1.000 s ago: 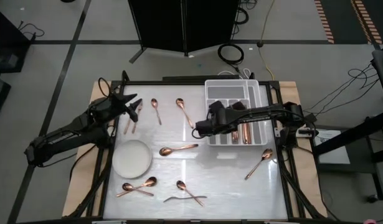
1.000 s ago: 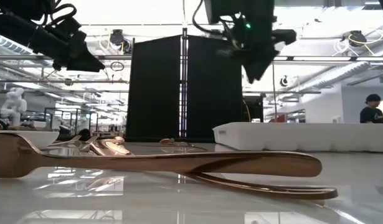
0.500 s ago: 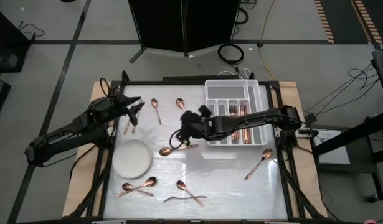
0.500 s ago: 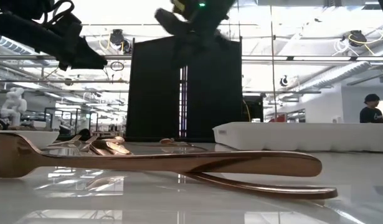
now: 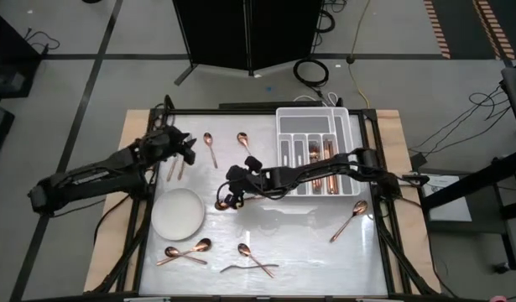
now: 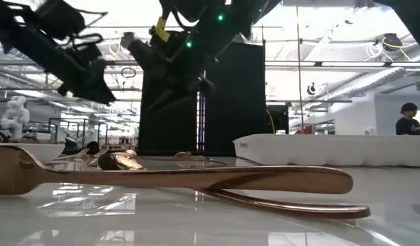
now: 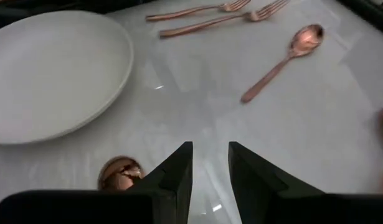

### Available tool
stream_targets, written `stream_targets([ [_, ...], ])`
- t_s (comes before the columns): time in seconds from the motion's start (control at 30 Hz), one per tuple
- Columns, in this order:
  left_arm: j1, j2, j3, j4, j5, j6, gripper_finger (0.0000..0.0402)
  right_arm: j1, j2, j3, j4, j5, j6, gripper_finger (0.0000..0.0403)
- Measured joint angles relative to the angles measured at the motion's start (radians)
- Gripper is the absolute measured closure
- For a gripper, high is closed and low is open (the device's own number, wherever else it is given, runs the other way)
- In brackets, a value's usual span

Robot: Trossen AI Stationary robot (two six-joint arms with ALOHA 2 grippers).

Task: Sort silverware
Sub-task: Put the bronze fork into the silverware tray

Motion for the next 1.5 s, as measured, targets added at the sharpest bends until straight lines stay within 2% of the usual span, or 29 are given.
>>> stream_targets([
  [0.07,0.0,0.056,0.0,0.011,-0.024,0.01,0.023,0.009,0.005,0.0,0.0,-0.02,0.0,0.0309],
  [0.2,0.0,0.107,0.0,0.014,-0.156,0.023,0.023,0.04,0.006,0.0,0.001,-0.024,0.0,0.0309],
  [0.63,0.003,0.295,0.0,0.061,-0.264,-0.062,0.023,0.118,0.006,0.0,0.0,-0.017,-0.046,0.031],
  [0.8,0.026,0.386,0.0,0.075,-0.241,-0.194,0.023,0.119,0.006,0.0,0.0,-0.018,-0.041,0.031],
  [1.03,0.041,0.488,0.0,0.061,-0.083,-0.238,0.023,0.119,0.006,0.0,0.001,-0.018,-0.039,0.031],
  [1.27,0.041,0.557,0.0,0.056,-0.08,-0.263,0.023,0.119,0.006,0.0,0.0,-0.021,-0.041,0.031],
  [1.5,0.039,0.549,0.002,-0.014,-0.073,-0.291,0.023,0.119,0.005,0.0,-0.024,-0.021,-0.052,0.031],
])
